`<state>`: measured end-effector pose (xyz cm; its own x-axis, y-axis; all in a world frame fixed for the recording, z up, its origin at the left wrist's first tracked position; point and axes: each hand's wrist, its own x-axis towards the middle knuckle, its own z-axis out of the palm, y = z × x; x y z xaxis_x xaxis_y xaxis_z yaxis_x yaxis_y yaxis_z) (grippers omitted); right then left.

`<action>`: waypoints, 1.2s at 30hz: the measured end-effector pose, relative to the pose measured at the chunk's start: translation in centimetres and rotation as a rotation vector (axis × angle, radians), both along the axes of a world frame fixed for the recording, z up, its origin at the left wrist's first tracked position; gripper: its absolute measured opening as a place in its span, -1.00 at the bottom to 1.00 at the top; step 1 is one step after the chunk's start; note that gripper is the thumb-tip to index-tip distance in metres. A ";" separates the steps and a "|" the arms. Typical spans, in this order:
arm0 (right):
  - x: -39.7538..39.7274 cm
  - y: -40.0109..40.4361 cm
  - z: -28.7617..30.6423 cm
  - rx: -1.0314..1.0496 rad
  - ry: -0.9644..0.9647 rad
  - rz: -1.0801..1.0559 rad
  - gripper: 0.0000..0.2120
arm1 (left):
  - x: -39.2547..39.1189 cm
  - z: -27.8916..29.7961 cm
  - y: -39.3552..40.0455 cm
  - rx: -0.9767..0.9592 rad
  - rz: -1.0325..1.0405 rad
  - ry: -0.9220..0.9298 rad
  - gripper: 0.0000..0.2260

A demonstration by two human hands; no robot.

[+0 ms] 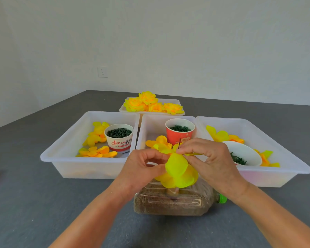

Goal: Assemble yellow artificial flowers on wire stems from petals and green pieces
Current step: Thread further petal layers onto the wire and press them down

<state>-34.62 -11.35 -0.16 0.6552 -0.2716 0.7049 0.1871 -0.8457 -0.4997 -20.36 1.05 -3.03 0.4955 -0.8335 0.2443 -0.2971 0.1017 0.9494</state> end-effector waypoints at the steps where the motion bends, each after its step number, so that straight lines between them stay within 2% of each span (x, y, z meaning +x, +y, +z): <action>1: 0.0 0.0 -0.2 -0.008 -0.004 0.004 -0.80 | 0.0 0.0 0.0 0.000 0.001 0.007 -0.83; 8: 0.0 0.0 -0.7 -0.147 -0.007 -0.021 -0.86 | -0.1 -0.1 0.2 -0.009 0.000 0.021 -0.86; 18: 0.1 -0.4 -0.3 -0.389 0.060 -0.066 -0.89 | -0.5 0.4 0.3 -0.087 -0.023 0.109 -0.55; 25: 0.0 -0.3 -0.4 -0.420 0.082 -0.063 -0.90 | -1.1 1.8 0.0 -0.124 0.043 0.212 -0.81; 27: 0.0 -0.3 -0.4 -0.437 0.090 -0.064 -0.90 | -1.3 2.2 -0.3 -0.113 0.069 0.248 -0.69; 28: 0.0 -0.4 -0.4 -0.446 0.093 -0.066 -0.90 | -1.3 2.3 -0.6 -0.107 0.089 0.252 -0.71; 31: -0.1 -0.3 -0.5 -0.461 0.090 -0.085 -0.88 | -1.3 2.3 -1.3 -0.089 0.148 0.257 -0.94; 36: -0.2 0.0 -0.6 -0.482 0.089 -0.118 -0.85 | -1.2 2.3 -1.8 -0.053 0.161 0.285 -0.86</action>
<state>-34.77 -11.34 -0.79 0.7028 -0.0048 0.7114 0.0511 -0.9971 -0.0571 -21.55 -0.72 -0.72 0.6744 -0.7289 0.1180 -0.0368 0.1264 0.9913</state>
